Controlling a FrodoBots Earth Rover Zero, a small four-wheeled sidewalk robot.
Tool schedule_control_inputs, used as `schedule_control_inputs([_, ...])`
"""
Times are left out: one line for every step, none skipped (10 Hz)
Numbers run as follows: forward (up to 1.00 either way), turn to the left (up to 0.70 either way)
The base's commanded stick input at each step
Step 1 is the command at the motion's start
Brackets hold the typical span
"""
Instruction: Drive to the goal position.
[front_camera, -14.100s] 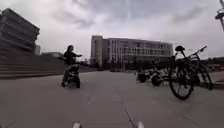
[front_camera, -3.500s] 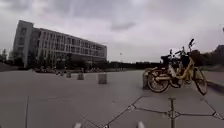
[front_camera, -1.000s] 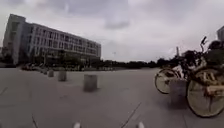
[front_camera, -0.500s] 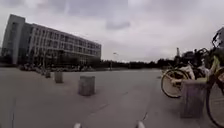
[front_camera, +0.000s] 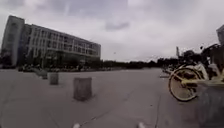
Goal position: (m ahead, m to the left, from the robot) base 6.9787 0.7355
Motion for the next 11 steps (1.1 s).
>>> schedule_control_inputs([0.70,-0.27])
schedule_control_inputs([0.70,-0.27])
schedule_control_inputs([0.70,-0.27])
schedule_control_inputs([0.70,-0.27])
schedule_control_inputs([0.70,-0.27])
schedule_control_inputs([0.70,-0.27])
schedule_control_inputs([0.70,-0.27])
schedule_control_inputs([0.70,-0.27])
schedule_control_inputs([0.70,-0.27])
schedule_control_inputs([0.70,-0.27])
schedule_control_inputs([0.70,-0.27])
